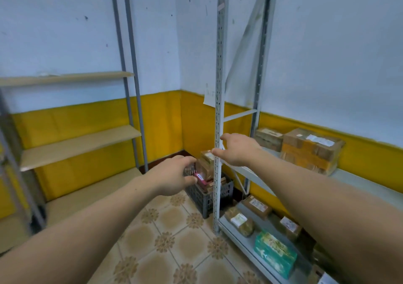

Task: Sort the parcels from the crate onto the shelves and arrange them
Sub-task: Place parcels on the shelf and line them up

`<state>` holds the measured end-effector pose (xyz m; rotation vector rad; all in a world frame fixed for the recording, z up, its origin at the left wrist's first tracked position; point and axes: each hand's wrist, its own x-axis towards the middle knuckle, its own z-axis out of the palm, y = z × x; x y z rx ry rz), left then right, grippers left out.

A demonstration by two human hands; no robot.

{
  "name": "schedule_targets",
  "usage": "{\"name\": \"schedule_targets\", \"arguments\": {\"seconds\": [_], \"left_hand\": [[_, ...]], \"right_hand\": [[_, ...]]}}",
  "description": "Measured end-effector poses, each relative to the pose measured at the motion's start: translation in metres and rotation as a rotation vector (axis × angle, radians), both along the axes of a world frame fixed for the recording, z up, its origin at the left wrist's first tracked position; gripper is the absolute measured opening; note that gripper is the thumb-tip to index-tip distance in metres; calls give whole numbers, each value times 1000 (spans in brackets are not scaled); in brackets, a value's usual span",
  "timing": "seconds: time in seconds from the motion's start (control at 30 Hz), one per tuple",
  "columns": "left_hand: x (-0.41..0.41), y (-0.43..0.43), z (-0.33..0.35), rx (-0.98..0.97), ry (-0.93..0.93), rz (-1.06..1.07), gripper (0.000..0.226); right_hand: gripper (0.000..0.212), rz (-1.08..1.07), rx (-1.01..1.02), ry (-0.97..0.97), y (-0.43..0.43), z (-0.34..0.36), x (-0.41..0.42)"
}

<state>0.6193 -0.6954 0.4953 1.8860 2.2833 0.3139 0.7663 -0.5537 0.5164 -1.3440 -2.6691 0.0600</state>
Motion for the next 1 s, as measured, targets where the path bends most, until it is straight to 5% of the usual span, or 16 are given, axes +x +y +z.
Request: {"name": "schedule_targets", "arguments": {"seconds": [0.47,1.0], "left_hand": [[-171,162,-22,-68,-21,71,67],[-404,374,-77,-203,-93,-84,66]], "right_hand": [[72,88,-92,0,177,-24,-173],[73,-109,-253,-14,365,-82,-360]]}}
